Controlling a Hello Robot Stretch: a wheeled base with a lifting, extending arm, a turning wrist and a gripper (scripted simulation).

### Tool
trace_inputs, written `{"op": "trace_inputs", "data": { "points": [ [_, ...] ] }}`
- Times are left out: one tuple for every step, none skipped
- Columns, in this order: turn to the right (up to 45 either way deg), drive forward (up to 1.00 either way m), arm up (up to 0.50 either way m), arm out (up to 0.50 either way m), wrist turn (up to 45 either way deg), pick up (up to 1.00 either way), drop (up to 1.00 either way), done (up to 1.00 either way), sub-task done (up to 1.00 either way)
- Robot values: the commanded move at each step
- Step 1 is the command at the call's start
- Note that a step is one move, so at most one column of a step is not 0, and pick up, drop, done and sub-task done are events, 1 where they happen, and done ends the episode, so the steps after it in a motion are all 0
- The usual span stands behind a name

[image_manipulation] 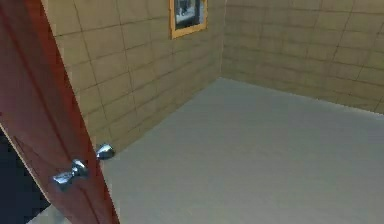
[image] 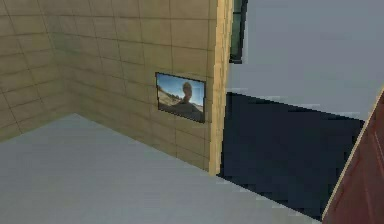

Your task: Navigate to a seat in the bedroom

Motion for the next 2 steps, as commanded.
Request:
{"op": "trace_inputs", "data": {
  "points": [
    [0.0, 0.35, 0.00, 0.00, 0.0, 0.00, 0.00, 0.00, 0.00],
    [21.0, 0.00, 0.00, 0.00, 0.0, 0.00, 0.00, 0.00, 0.00]
  ]
}}
